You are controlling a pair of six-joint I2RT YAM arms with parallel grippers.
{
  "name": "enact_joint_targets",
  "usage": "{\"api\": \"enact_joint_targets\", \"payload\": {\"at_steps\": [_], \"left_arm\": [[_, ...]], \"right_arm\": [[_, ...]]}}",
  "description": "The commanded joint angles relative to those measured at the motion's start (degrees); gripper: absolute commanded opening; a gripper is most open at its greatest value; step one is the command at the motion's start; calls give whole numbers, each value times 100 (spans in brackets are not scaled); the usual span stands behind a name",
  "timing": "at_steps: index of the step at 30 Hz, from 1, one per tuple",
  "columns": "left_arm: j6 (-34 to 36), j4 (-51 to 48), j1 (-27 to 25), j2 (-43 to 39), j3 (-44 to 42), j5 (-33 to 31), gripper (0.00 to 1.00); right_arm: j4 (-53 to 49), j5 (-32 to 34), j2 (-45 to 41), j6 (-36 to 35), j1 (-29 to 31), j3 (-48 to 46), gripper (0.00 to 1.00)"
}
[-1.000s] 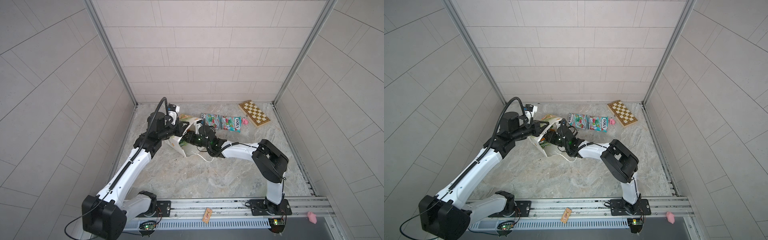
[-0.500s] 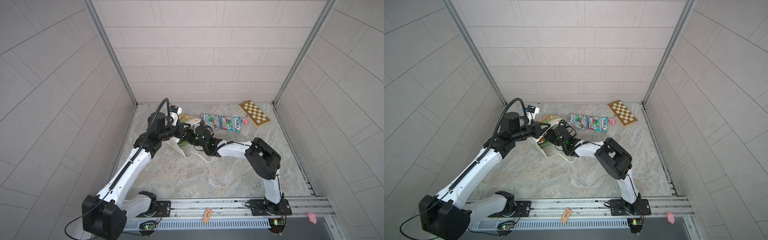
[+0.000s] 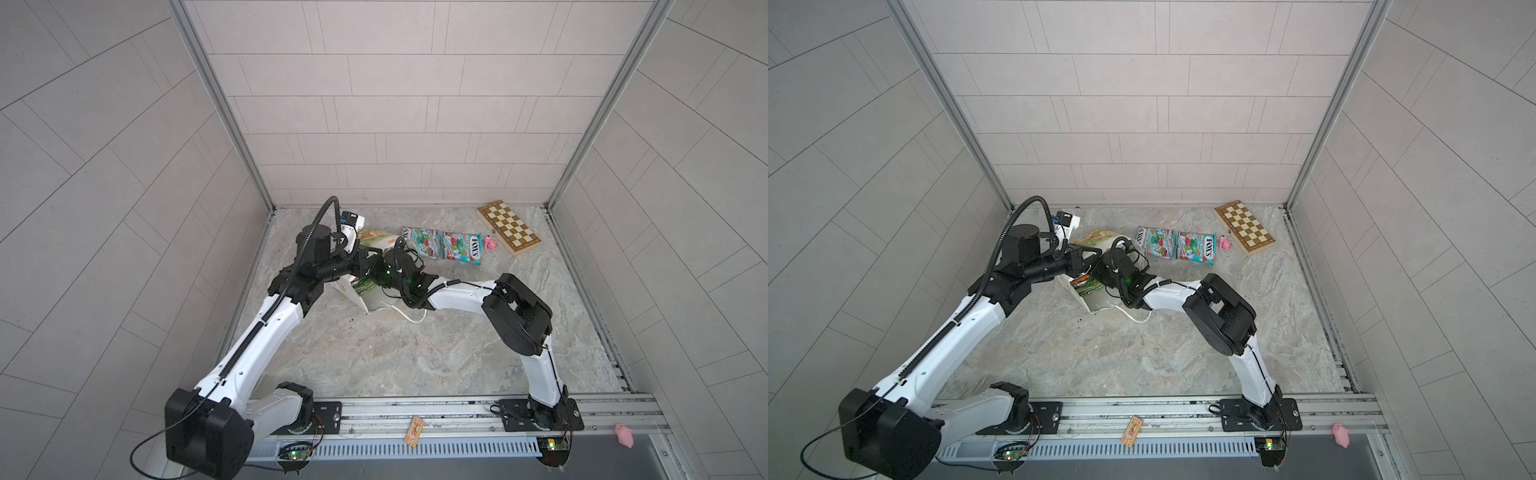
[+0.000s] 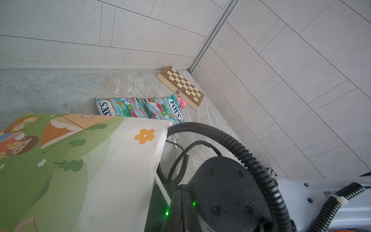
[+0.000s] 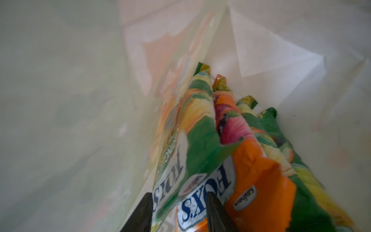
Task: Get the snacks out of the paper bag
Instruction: 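Push the right gripper deeper and close on the green Spring Tea packet, then lift the green Spring Tea packet up out of the bag with the right gripper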
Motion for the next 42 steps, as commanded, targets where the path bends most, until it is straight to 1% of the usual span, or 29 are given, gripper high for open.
{"api": "enact_joint_targets", "payload": {"at_steps": [1, 7, 10, 12, 14, 16, 18, 19, 23, 31, 34, 42], "left_arm": [[154, 60, -32, -120, 155, 165, 0], [153, 35, -44, -87, 181, 211, 0], [148, 33, -41, -85, 170, 202, 0], [155, 33, -41, -80, 181, 193, 0], [151, 26, -43, -82, 167, 140, 0], [130, 24, -43, -91, 164, -6, 0], [14, -11, -48, -109, 140, -388, 0], [-21, -48, -48, -113, 154, -561, 0], [-164, -144, -46, -131, 135, -1214, 0], [-347, -165, -41, -194, 89, -1897, 0], [-353, -167, -41, -221, 73, -2030, 0], [-313, -181, -43, -229, 67, -2137, 0]], "right_arm": [[-91, 121, 163, 175, -121, 197, 45], [-406, -387, 585, 127, -311, 837, 45], [-789, -498, 744, -2, -352, 1169, 41], [-961, -533, 825, -105, -358, 1326, 34], [-1053, -594, 856, -202, -363, 1399, 22], [-1137, -661, 836, -277, -372, 1410, 12], [-1196, -718, 764, -395, -363, 1371, 2], [-1236, -747, 724, -445, -363, 1347, 0], [-1387, -846, 489, -706, -356, 1155, 0], [-1576, -1017, -3, -1208, -330, 697, 0], [-1667, -1097, -182, -1380, -336, 577, 0], [-1947, -1145, -712, -1859, -333, 357, 0]]}}
